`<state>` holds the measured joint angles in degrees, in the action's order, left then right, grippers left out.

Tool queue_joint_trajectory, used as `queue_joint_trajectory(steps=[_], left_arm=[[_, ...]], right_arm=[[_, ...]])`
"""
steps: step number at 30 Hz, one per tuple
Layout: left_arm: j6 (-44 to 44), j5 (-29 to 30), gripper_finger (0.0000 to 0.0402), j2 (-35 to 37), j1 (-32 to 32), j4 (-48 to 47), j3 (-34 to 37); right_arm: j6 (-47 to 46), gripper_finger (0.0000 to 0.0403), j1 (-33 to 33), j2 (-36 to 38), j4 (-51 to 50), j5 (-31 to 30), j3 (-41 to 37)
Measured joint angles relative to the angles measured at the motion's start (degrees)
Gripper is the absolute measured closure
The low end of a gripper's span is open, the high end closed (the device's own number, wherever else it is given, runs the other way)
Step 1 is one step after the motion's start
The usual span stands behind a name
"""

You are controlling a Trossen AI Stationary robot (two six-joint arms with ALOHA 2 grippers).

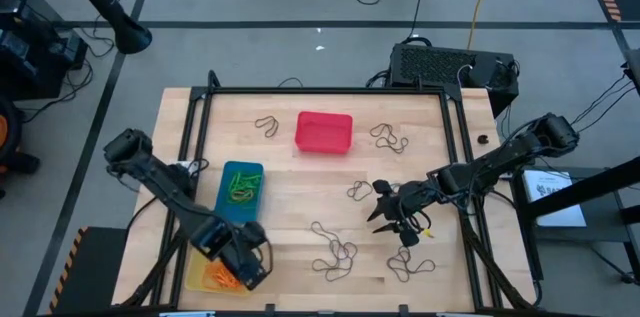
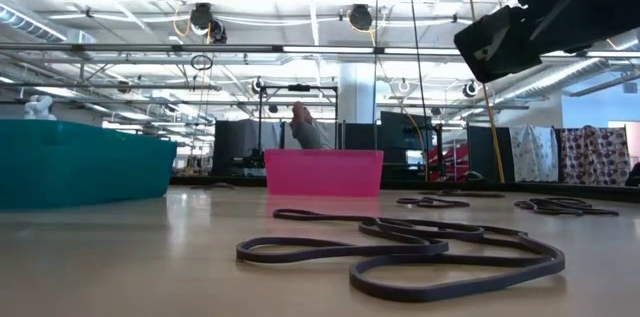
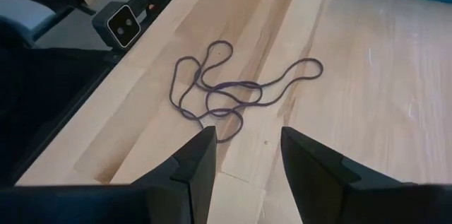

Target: Sort rubber bands into baskets

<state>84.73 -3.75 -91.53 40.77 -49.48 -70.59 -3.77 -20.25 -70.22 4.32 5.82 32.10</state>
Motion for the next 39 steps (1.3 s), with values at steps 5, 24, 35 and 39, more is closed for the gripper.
queue_joint_trajectory(steps=[5,24,35,39], left_arm=[[11.0,-0.8,0.0400,0.0,4.3,-4.3,0.1],[14.0,0.3,0.0322,-0.1,8.6,-12.2,0.1],[-2.1,35.4,0.0320,-0.9,4.1,3.1,0.1],[-25.4,44.5,0.0320,-4.2,1.7,15.3,0.1]], right_arm=[[0.0,0.0250,-0.1,0.0,-2.7,0.0,0.0],[0.0,0.0250,-0.1,0.0,-4.6,0.1,0.0],[-2.9,0.0250,-0.1,0.0,-4.3,0.2,0.0],[-5.1,0.0250,-0.1,0.0,-4.3,0.2,0.0]])
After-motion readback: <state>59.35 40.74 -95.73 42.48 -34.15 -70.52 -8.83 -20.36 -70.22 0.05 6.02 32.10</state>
